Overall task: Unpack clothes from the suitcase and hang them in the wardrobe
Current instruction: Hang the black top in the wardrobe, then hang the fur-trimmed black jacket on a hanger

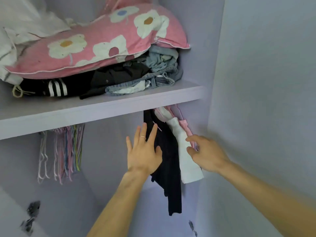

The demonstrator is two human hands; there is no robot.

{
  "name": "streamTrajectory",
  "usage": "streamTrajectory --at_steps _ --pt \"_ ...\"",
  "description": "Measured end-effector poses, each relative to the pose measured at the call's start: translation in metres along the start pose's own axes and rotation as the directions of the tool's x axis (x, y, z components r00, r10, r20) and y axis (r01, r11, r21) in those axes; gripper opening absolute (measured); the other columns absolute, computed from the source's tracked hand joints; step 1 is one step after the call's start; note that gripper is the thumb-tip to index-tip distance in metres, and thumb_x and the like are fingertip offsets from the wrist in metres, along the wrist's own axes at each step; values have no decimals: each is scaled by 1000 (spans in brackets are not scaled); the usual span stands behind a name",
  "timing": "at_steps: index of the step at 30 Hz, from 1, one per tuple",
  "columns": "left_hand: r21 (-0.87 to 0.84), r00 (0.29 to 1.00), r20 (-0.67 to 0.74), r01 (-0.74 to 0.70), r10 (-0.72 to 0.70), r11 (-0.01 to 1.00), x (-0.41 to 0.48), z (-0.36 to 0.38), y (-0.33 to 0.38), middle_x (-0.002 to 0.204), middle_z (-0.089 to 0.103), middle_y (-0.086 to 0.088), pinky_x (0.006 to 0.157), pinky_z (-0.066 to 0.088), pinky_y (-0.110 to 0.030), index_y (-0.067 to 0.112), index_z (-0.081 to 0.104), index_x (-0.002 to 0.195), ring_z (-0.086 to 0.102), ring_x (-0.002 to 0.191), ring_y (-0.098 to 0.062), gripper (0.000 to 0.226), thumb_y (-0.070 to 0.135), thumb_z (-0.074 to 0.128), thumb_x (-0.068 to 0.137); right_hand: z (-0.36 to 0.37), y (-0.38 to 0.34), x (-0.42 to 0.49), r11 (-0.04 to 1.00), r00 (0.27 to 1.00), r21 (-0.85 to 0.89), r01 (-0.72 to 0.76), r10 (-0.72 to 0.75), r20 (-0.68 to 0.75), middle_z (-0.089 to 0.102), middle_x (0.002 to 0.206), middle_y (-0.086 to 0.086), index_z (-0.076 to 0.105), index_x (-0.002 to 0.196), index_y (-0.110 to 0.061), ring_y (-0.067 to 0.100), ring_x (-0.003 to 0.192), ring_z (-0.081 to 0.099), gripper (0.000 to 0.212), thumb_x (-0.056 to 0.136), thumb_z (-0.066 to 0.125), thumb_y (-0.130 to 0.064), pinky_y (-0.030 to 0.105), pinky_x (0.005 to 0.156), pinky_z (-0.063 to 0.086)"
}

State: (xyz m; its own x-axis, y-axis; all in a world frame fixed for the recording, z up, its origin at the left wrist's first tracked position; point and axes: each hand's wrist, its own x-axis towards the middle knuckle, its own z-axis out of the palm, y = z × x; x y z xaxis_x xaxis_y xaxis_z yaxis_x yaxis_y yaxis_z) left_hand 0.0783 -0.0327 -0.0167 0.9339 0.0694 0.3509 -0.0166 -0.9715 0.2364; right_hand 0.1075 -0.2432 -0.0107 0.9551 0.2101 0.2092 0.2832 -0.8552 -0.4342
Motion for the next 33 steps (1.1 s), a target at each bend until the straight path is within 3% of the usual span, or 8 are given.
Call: streamTrajectory --at_steps 4,7,9,14,20,23,29,33 --pt "-68 979 148 -129 138 989 -62 23 48 166 10 3 123 0 -49 36 8 158 -1 154 -18 67 34 44 101 -31 21 -86 996 998 71 46 -43 -42 61 129 -13 60 124 -37 17 119 50 30 95 56 -33 30 95 43" --pt "-180 946 215 -204 241 962 -110 52 87 155 40 1 120 25 -43 30 36 152 35 144 -21 55 29 47 99 -31 63 -162 997 1000 81 -1 3 -23 59 127 -18 61 123 -38 10 124 46 28 96 57 -32 20 98 35" --pt "-228 918 260 -243 300 943 -134 68 112 144 54 3 117 30 -40 28 48 145 51 131 -20 46 28 47 99 -28 91 -202 996 997 49 -74 75 -17 59 127 -20 61 124 -38 8 123 46 28 97 56 -33 15 95 32" --pt "-327 735 476 -362 484 873 -209 124 196 136 60 7 101 42 -30 33 53 139 56 120 -17 39 30 44 101 -13 184 -311 924 923 -6 -381 381 54 59 123 -19 57 129 -38 9 127 43 31 99 50 -34 24 95 41" --pt "-410 520 619 -426 589 806 -250 184 306 130 61 3 89 47 -34 32 53 136 57 114 -21 38 30 43 100 -14 274 -391 796 789 -44 -603 604 112 62 125 -13 57 130 -37 13 114 55 32 100 46 -36 22 75 42" --pt "-427 437 671 -433 599 794 -257 213 373 130 61 1 89 48 -37 32 52 138 57 115 -23 39 33 44 99 -27 325 -419 734 722 -72 -675 678 139 57 134 -12 53 135 -36 13 123 50 36 100 45 -38 24 85 44" --pt "-417 377 690 -492 618 764 -239 274 519 135 56 -2 91 48 -39 29 48 140 55 118 -24 41 32 42 100 -80 460 -435 649 636 -114 -752 760 132 50 141 -11 43 141 -34 20 136 35 41 101 41 -39 32 94 46" --pt "-380 358 704 -540 613 751 -223 312 580 141 52 -1 97 45 -37 29 46 142 51 123 -22 43 30 42 100 -104 537 -437 587 580 -60 -808 809 99 55 136 -7 46 140 -31 22 130 42 41 100 41 -38 38 92 50"
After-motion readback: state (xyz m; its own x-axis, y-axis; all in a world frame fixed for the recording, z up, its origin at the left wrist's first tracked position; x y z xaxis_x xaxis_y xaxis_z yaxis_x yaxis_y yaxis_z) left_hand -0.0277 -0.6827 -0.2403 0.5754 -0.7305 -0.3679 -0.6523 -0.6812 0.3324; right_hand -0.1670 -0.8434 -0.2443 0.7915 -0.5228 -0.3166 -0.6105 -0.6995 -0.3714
